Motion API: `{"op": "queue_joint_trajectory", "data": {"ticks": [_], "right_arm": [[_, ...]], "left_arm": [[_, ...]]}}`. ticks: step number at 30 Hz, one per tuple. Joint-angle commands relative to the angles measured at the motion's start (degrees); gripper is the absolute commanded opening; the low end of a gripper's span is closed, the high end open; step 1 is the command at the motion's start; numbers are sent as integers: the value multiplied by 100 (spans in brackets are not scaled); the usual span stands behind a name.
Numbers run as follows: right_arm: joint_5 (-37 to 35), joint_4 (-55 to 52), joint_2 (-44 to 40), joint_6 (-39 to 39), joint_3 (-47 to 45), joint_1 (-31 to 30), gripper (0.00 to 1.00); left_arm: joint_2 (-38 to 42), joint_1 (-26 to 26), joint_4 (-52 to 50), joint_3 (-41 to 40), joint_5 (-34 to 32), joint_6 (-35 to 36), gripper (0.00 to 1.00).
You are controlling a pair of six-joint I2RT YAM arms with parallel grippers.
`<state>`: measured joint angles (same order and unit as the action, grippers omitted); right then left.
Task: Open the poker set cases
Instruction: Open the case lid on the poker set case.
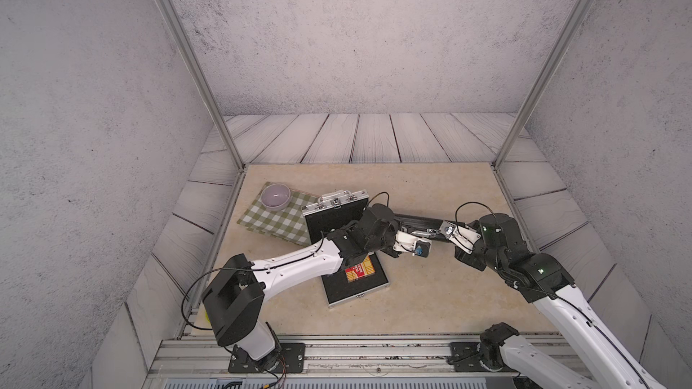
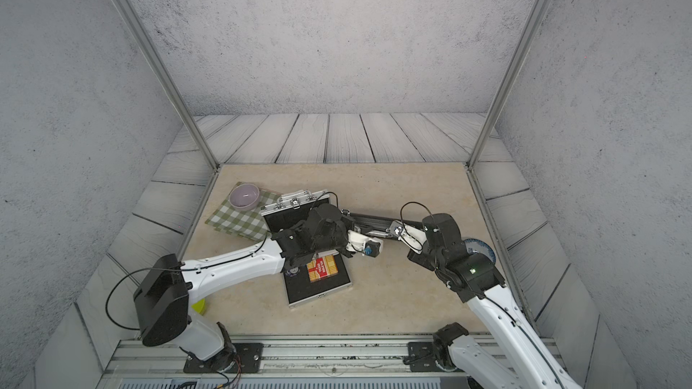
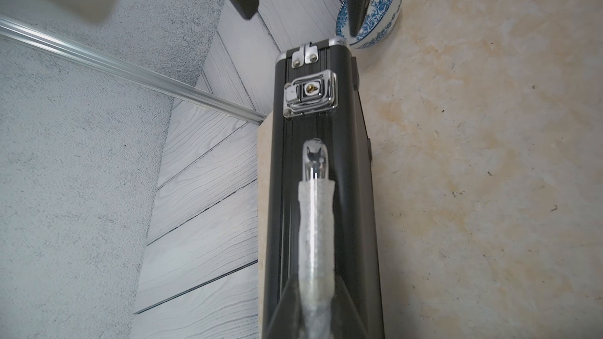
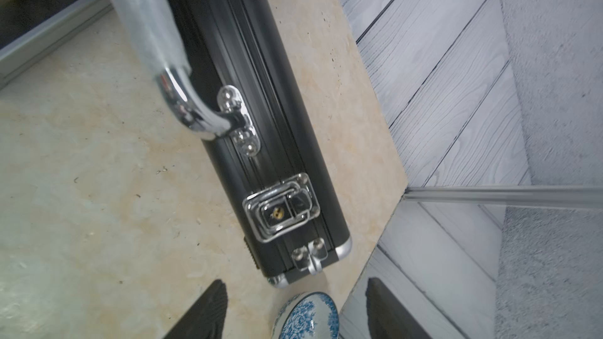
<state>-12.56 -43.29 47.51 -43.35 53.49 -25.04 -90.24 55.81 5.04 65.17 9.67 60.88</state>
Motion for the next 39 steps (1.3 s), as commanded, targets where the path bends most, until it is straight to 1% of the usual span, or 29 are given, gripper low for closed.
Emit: {"op": "queue_joint_trajectory", "data": {"ticks": [1, 7, 10, 19, 22, 25, 31, 39], "right_arm": [[-223, 312, 154, -326, 16, -88, 67], [-507, 780, 316, -464, -151, -201, 66], [-449, 850, 371, -424, -172, -248, 66], [-409, 525, 336, -313, -50, -443, 66], [-523, 340, 288, -232, -112, -511, 65], [-690, 451, 211, -217, -290, -533, 66], [-750, 539, 313, -111, -295, -538, 65], [-902, 900, 320, -193, -504, -538, 65]], "left_arm": [[98, 0, 349, 265, 310, 22, 0], [145, 0, 339, 208, 404, -6, 0], [183, -5, 339, 157, 421, -28, 0], [232, -26, 382, 131, 531, -119, 0], [226, -35, 403, 108, 527, -138, 0], [243, -44, 469, 55, 535, -138, 0], [278, -48, 482, 11, 589, -164, 0], [322, -46, 487, -34, 641, -189, 0]]}}
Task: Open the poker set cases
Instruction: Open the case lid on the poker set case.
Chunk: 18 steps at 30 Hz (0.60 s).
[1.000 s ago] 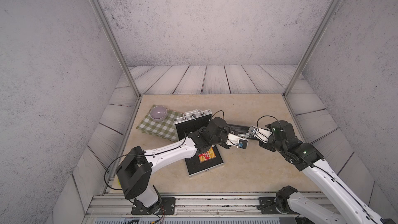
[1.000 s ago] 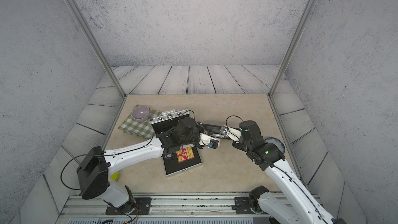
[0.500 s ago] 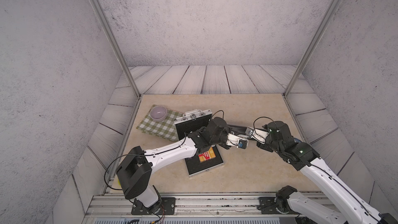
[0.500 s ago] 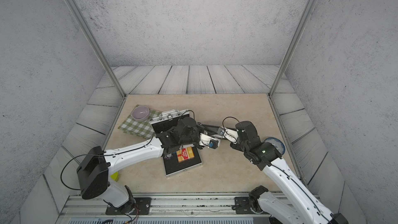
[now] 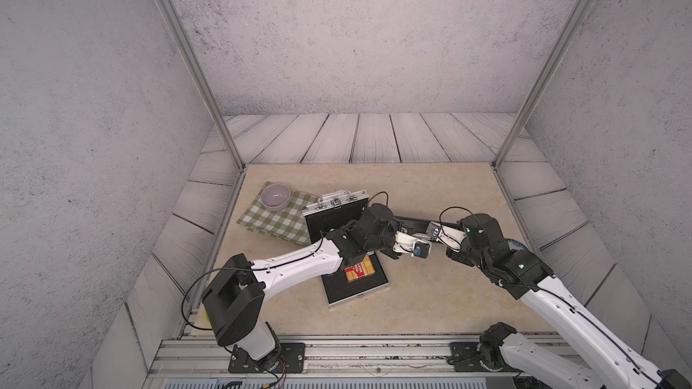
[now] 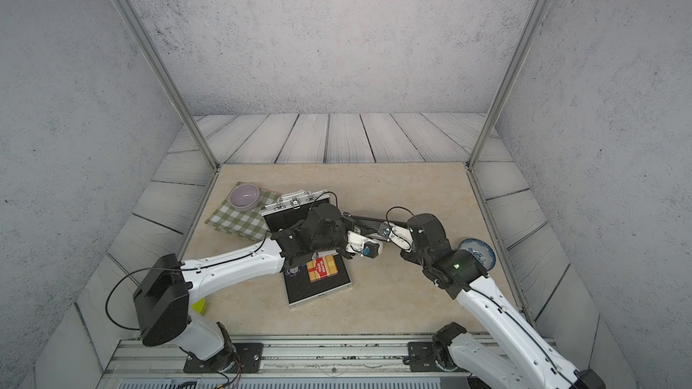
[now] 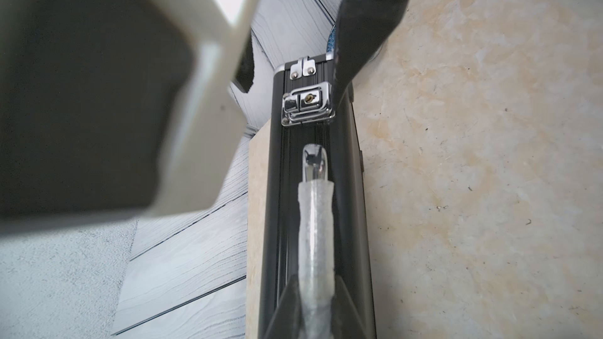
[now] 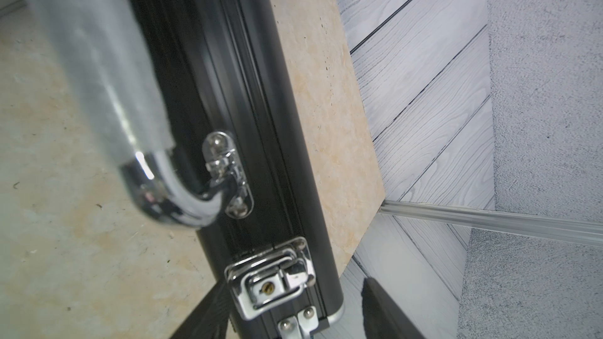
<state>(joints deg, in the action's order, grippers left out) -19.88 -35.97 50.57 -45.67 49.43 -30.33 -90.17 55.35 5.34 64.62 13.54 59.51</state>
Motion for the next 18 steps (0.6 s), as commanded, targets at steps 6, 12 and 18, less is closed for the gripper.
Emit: {"op": "queue_joint_trajectory", "data": {"ticks": [6, 12, 18], "right_arm": [[-265, 282, -25, 85, -89, -10, 65], [-459, 281, -30, 41, 57, -11, 64], [-579, 415, -42, 8, 101, -9, 63]], "left_arm": [[345, 0, 453, -62, 298, 67, 0], [396, 2, 301, -135, 357, 275, 0], [391, 24, 146, -126, 445, 334, 0]]}}
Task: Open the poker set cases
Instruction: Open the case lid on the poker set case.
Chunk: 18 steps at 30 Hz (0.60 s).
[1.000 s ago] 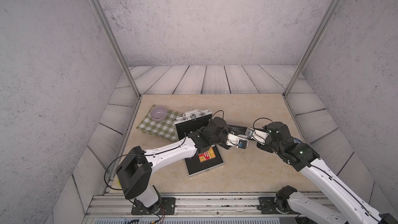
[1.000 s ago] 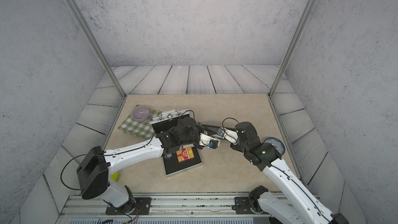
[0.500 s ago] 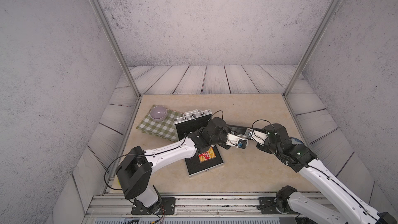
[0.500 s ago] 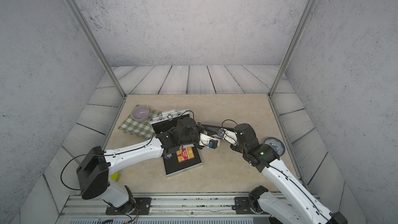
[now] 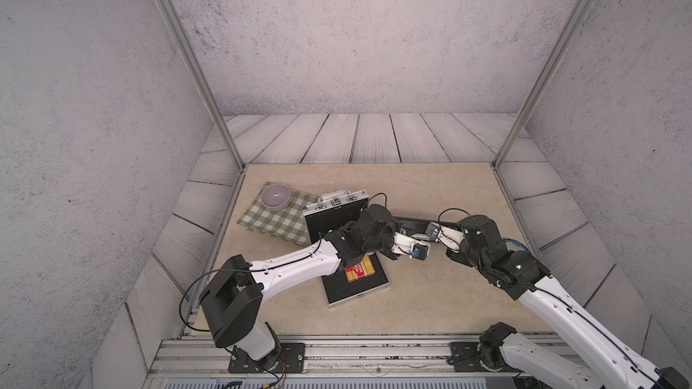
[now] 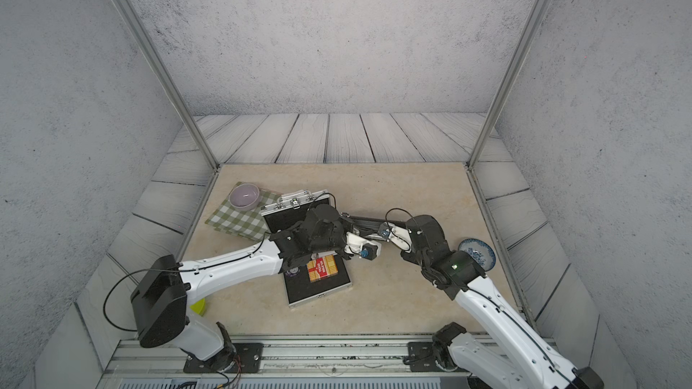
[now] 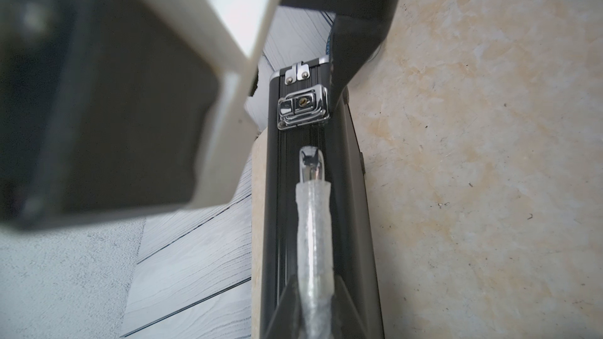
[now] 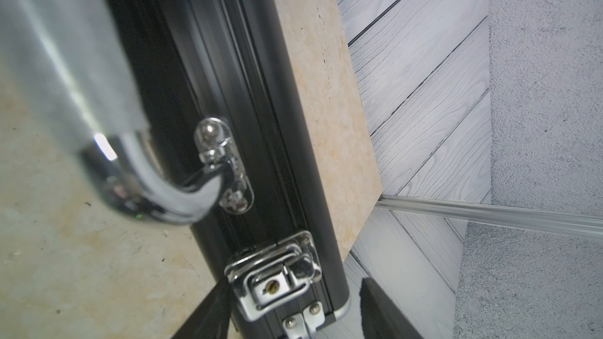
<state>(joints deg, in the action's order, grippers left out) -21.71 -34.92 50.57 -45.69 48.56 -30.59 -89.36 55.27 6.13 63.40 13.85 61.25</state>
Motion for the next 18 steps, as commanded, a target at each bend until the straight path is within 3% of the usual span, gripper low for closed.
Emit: {"op": "queue_joint_trajectory", "data": {"ticks": [1, 18], "right_arm": [[-396, 315, -46, 23, 198, 17, 63], [-396, 581, -91, 217, 329, -4, 61]], "left_arm": [[307, 37, 49, 9, 423, 167, 0], [274, 85, -329, 88, 672, 308, 0]]}}
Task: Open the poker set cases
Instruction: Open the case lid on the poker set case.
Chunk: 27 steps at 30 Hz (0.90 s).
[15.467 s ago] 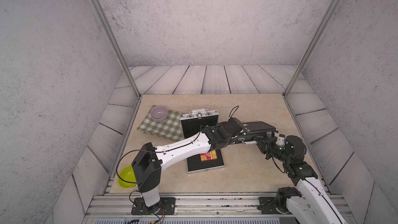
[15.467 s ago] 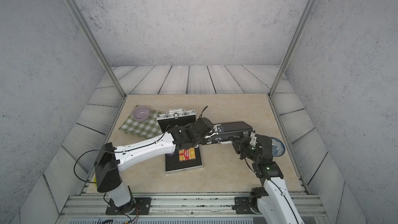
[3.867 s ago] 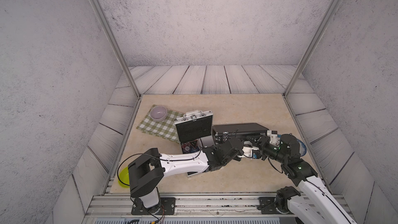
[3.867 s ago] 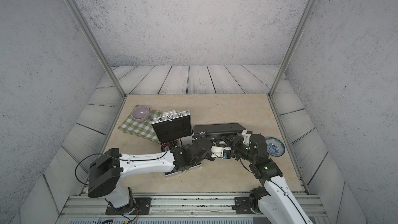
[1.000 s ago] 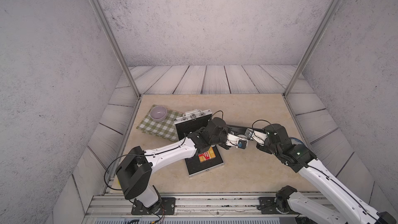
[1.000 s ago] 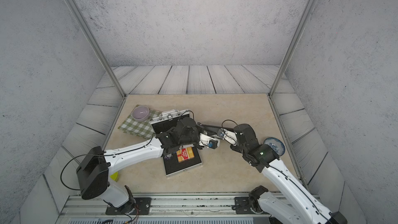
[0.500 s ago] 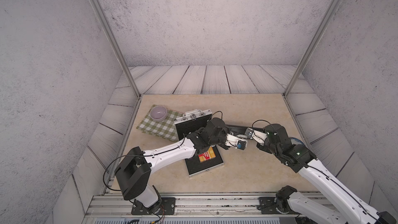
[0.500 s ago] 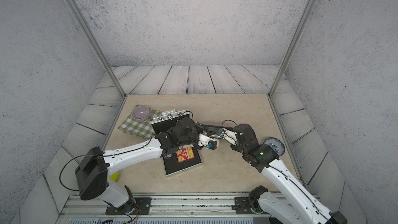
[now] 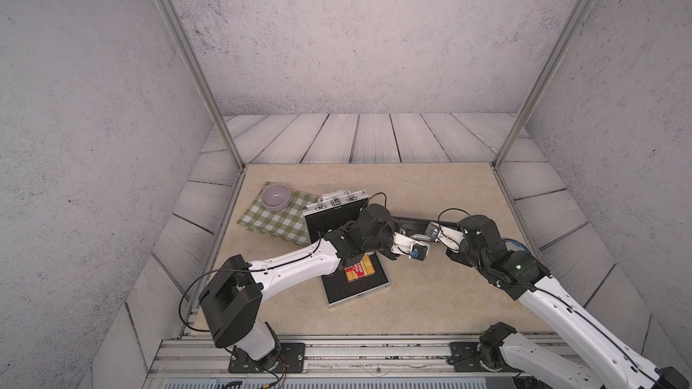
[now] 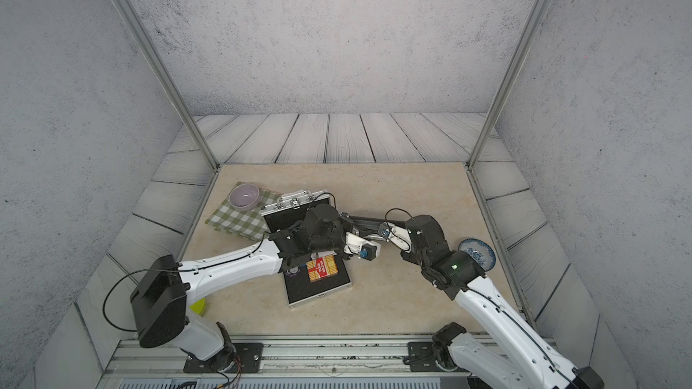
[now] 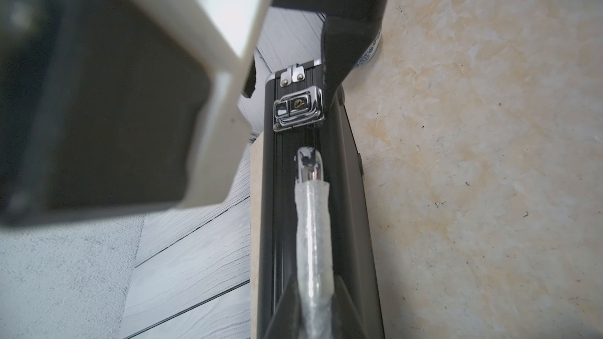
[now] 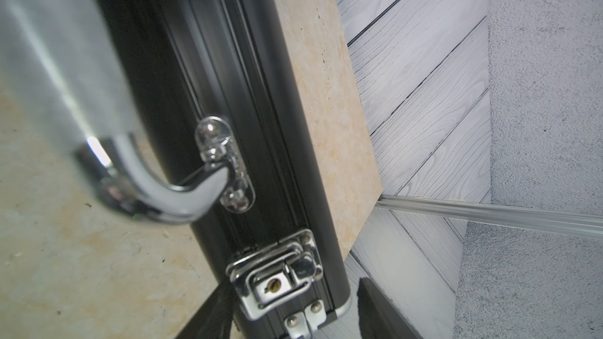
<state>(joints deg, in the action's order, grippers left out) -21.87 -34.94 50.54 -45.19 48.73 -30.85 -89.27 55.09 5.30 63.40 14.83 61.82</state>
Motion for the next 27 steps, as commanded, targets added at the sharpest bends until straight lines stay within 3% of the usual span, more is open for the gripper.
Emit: {"op": "queue_joint_trajectory", "data": {"ticks": [1, 27], "right_arm": [[-377, 572, -89, 188, 328, 21, 61], [-982, 1257, -190, 136, 376, -132, 60]], "left_arm": [[254, 102, -257, 95, 574, 259, 0], [200, 247, -626, 150, 705, 313, 0]]}}
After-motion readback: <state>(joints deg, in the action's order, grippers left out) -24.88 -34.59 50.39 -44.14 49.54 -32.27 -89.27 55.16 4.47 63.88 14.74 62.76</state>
